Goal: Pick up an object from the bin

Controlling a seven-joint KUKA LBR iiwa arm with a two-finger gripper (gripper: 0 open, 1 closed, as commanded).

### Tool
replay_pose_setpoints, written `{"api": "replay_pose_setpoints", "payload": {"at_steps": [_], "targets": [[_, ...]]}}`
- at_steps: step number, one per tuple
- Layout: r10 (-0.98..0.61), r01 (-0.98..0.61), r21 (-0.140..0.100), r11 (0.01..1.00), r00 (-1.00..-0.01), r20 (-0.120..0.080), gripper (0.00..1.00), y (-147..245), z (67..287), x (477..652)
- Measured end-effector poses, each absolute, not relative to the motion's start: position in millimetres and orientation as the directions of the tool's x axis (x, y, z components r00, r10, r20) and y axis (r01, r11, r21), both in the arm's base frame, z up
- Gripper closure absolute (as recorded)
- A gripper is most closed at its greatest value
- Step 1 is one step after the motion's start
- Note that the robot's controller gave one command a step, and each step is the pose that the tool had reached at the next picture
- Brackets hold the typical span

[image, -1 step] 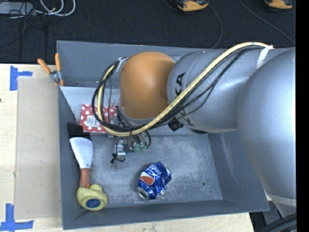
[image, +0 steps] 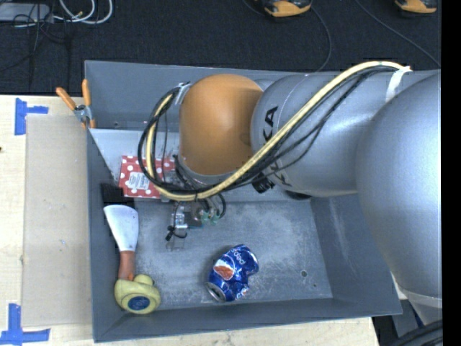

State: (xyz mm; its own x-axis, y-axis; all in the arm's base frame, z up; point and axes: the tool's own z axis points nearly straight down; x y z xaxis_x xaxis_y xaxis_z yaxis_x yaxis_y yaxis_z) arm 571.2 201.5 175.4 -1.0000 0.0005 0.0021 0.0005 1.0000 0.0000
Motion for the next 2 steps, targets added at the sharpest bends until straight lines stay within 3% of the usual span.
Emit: {"api": "replay_pose_setpoints", "payload": {"at_steps": [1,2], "targets": [[-0.085,-0.085,0.001,0.996,-0.996,0.002,0.00,184,169,558.7],[-0.140,-0.140,-0.002,0.990,-0.990,0.012,0.00,171,207,558.6]]}}
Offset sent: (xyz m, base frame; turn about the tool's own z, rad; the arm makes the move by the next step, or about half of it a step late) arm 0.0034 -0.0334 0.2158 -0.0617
